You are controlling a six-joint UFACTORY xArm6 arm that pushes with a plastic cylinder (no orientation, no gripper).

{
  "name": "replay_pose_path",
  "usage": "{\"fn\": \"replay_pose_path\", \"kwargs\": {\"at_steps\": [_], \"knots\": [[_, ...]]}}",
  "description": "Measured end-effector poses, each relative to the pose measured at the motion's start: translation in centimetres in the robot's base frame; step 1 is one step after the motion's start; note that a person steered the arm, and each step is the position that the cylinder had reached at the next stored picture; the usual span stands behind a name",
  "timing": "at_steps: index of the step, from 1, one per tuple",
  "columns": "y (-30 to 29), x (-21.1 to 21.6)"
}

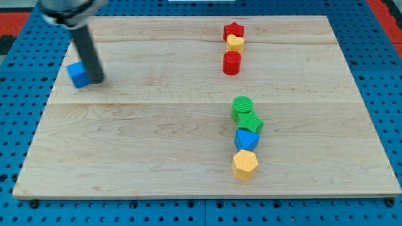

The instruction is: Push the green circle closer to the blue cube

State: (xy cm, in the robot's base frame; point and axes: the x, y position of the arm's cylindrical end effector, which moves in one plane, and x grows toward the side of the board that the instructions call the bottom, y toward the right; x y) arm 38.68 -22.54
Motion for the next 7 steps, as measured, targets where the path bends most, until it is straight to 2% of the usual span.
{"fn": "replay_pose_path", "kwargs": {"at_steps": [2, 3, 4, 5, 6, 7], "knots": [[20.3, 0.3], [27.8, 1.5], [36.6, 4.8], [39.7, 10.7], [37.4, 12.2], [36.3, 9.0]]}}
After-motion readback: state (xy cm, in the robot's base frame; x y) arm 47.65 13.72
